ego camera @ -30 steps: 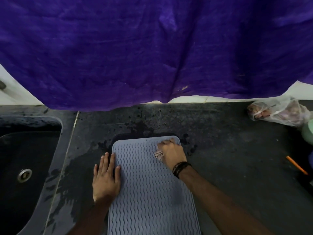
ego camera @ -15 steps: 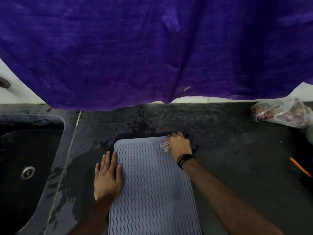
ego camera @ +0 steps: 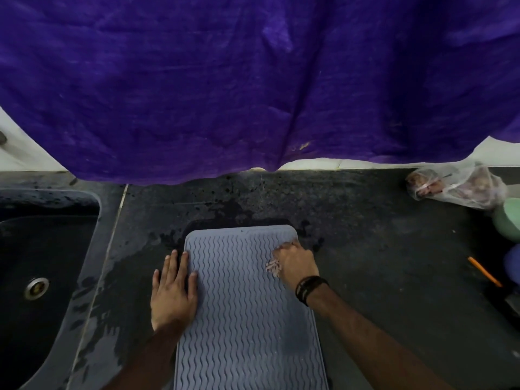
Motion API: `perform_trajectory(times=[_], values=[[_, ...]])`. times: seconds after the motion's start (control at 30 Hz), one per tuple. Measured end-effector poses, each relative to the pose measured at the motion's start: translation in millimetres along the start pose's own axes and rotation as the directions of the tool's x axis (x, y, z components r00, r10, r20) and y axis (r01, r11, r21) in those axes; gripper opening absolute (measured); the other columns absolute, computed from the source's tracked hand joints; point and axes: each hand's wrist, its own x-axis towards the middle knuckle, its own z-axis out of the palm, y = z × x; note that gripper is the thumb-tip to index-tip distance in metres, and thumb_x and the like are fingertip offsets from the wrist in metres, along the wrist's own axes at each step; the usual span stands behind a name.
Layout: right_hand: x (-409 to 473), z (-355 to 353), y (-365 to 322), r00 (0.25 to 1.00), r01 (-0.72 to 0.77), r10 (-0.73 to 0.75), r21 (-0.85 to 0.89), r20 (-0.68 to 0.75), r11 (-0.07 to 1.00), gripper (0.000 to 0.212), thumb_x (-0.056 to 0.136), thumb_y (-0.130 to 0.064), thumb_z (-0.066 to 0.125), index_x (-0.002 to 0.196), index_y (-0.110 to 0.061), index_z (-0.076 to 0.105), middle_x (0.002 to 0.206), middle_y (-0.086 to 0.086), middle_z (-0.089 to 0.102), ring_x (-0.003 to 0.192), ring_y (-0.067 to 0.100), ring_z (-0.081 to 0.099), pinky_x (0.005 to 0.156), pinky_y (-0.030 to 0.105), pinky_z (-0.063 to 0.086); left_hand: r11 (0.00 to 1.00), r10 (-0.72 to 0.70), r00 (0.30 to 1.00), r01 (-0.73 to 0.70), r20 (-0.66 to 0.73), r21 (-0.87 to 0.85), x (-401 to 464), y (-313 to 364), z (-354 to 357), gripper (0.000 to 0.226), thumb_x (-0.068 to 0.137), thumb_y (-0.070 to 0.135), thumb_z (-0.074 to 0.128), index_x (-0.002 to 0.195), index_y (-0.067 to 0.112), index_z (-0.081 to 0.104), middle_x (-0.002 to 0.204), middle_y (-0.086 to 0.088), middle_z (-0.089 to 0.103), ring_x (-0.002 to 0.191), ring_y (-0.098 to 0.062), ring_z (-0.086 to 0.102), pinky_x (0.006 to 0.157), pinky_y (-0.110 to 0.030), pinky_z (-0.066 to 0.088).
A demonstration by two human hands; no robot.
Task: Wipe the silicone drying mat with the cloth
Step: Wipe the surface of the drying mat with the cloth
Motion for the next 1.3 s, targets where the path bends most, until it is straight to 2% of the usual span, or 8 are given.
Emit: perform_trajectory(times=[0.1,0.2,0.33,0.67,0.77,0.87,1.07,1.3], values=[[2,-6,0,0.999,-0.015,0.017,0.033,-0.034,0.999,0.032,0.088,-0.018,0.059,0.120,-0.019,0.063,0.123,0.004,0.060,0.121,0.024,0.048,0.087,0.038,0.052,1.000,0.002,1.000,-0.002,-0.018,-0.013,0,1,0,0.067,0.098,0.051,0.017,0.159,0.022,0.022,0.166,-0.001,0.018,0.154,-0.015,0.010,0.126,-0.045,0.007],[16,-15,-3,0.996,-0.045,0.049,0.048,-0.080,0.998,0.040,0.088,-0.015,0.059,0.128,-0.019,0.056,0.132,0.006,0.054,0.128,0.027,0.042,0.091,0.042,0.051,1.000,0.007,1.000,-0.007,-0.023,-0.015,0,0,1,0.068,0.097,0.051,0.017,0.159,0.022,0.023,0.166,-0.001,0.018,0.154,-0.016,0.011,0.126,-0.044,0.007],[18,-11,-4,0.998,-0.059,0.060,0.029,-0.034,0.998,0.040,0.092,-0.009,0.051,0.132,-0.016,0.054,0.140,0.007,0.048,0.135,0.028,0.035,0.093,0.044,0.050,1.000,0.001,1.000,-0.001,-0.013,0.000,0,-1,3,0.068,0.098,0.053,0.014,0.160,0.024,0.018,0.167,0.001,0.014,0.154,-0.014,0.006,0.126,-0.044,0.005],[-56,12,-13,0.999,-0.034,0.033,0.036,0.017,0.999,0.033,0.088,-0.017,0.059,0.121,-0.018,0.060,0.127,0.004,0.055,0.125,0.024,0.044,0.090,0.036,0.047,1.000,0.004,1.000,-0.004,-0.012,0.000,1,-4,7,0.067,0.099,0.052,0.014,0.160,0.026,0.017,0.168,0.001,0.013,0.155,-0.014,0.005,0.126,-0.045,0.004],[-47,-1,-11,0.998,-0.064,0.066,0.079,-0.025,0.995,0.027,0.087,-0.014,0.060,0.113,-0.018,0.064,0.119,0.004,0.061,0.118,0.023,0.049,0.089,0.036,0.050,1.000,0.004,1.000,-0.004,-0.015,0.003,0,-5,7,0.066,0.099,0.052,0.015,0.160,0.026,0.017,0.167,0.000,0.014,0.155,-0.015,0.006,0.126,-0.045,0.004],[-34,-6,-12,0.993,-0.071,0.081,0.112,-0.085,0.991,0.034,0.087,-0.010,0.058,0.120,-0.018,0.061,0.125,0.003,0.059,0.123,0.024,0.046,0.090,0.039,0.052,1.000,0.008,1.000,-0.008,-0.015,-0.003,-1,-4,7,0.066,0.099,0.052,0.015,0.160,0.027,0.015,0.168,0.000,0.013,0.155,-0.016,0.006,0.126,-0.044,0.002],[-57,17,-21,0.994,-0.098,0.100,0.064,-0.034,0.993,0.033,0.085,-0.011,0.060,0.117,-0.017,0.061,0.124,0.003,0.058,0.122,0.024,0.045,0.083,0.038,0.052,1.000,0.004,1.000,-0.004,-0.009,-0.001,-3,-2,3,0.067,0.099,0.051,0.013,0.160,0.025,0.014,0.168,-0.001,0.012,0.155,-0.017,0.006,0.126,-0.044,0.001],[-106,39,-30,0.995,-0.086,0.085,0.018,0.048,0.996,0.034,0.093,-0.018,0.053,0.127,-0.017,0.056,0.133,0.005,0.053,0.129,0.026,0.040,0.088,0.041,0.049,1.000,-0.010,1.000,0.010,-0.007,-0.013,-5,2,1,0.068,0.098,0.051,0.013,0.160,0.023,0.015,0.168,-0.002,0.011,0.155,-0.017,0.003,0.126,-0.044,0.000]])
